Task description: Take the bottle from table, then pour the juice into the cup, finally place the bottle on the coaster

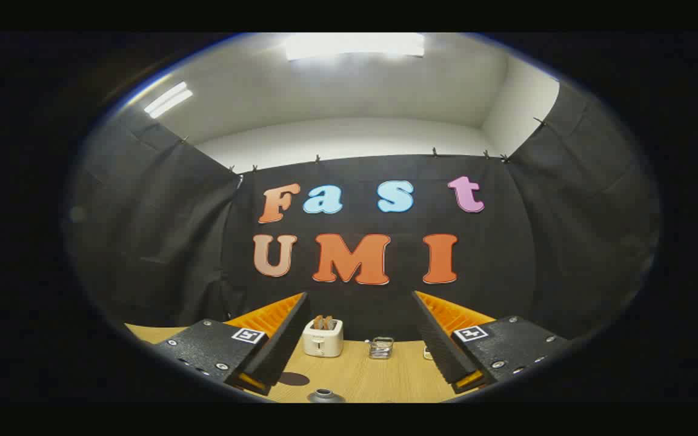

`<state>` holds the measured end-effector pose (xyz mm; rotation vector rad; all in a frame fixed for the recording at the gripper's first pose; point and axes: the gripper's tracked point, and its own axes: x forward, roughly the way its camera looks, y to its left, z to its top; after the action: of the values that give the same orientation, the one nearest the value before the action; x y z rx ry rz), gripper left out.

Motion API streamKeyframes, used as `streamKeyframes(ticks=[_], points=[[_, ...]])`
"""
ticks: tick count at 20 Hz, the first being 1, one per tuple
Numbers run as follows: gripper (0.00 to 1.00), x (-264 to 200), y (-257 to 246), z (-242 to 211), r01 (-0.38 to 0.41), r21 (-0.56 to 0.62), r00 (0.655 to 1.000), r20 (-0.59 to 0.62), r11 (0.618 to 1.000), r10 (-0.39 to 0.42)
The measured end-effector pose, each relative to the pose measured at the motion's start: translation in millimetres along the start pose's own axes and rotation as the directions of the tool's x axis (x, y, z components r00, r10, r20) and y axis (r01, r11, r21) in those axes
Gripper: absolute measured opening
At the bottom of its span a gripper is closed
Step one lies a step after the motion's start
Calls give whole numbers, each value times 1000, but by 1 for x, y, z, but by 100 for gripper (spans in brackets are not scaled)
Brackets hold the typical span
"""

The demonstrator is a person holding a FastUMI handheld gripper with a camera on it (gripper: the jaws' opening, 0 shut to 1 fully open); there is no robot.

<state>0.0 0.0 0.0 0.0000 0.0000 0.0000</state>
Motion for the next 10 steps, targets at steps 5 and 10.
streamKeyframes(ticks=[5, 10], points=[[97, 1, 3, -1, -12, -3, 1000, 10, 1000, 12], [97, 3, 7, -6, -24, 12, 1000, -2, 1000, 24]])
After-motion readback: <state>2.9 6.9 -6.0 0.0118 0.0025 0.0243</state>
